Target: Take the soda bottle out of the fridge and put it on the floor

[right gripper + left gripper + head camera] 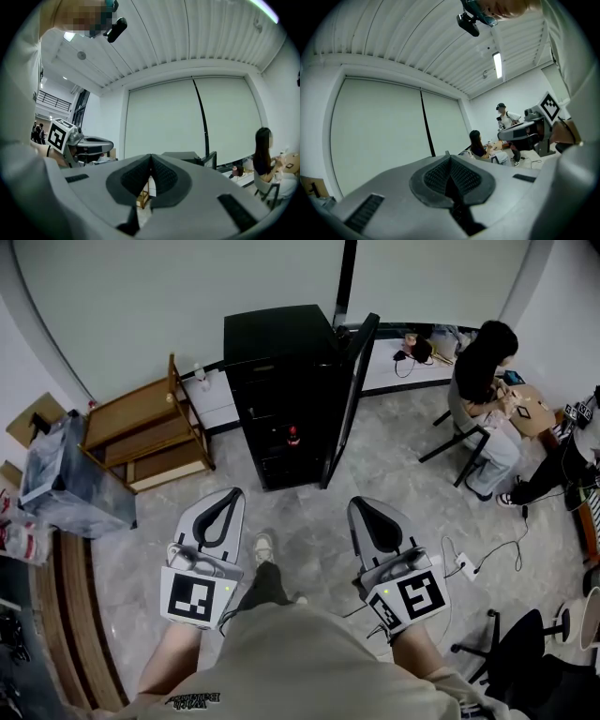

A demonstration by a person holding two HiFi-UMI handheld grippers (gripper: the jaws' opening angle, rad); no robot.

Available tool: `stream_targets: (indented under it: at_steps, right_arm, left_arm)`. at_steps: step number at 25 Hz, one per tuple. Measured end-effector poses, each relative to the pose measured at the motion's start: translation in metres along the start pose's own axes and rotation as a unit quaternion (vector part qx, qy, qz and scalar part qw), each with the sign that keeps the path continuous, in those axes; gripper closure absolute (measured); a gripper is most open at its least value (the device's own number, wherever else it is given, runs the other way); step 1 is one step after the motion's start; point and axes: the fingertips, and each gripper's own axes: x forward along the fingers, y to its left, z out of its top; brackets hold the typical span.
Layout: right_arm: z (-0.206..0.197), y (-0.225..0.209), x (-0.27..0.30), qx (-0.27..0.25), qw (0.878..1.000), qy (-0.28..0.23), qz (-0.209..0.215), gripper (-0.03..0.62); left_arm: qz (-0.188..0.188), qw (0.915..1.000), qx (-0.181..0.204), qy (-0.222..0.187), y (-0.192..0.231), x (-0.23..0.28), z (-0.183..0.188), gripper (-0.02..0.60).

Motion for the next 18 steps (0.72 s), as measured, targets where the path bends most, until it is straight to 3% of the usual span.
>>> stream_targets:
  at_steps: [8,18]
  right_arm:
    - [-0.009,-0.006,0.048,-0.009,1.0,0.019,0.002,0.599]
    - [-0.019,-0.038,0.145,-0.011,0.999,0.044,-0.011,0.599]
  left_arm:
    - [-0.003,0.9999,-0.009,0.003,0.036,0.029,-0.018,0.575]
    - [-0.022,0.9995,-0.017,0.015,0.105,0.106,-0.042,0.575]
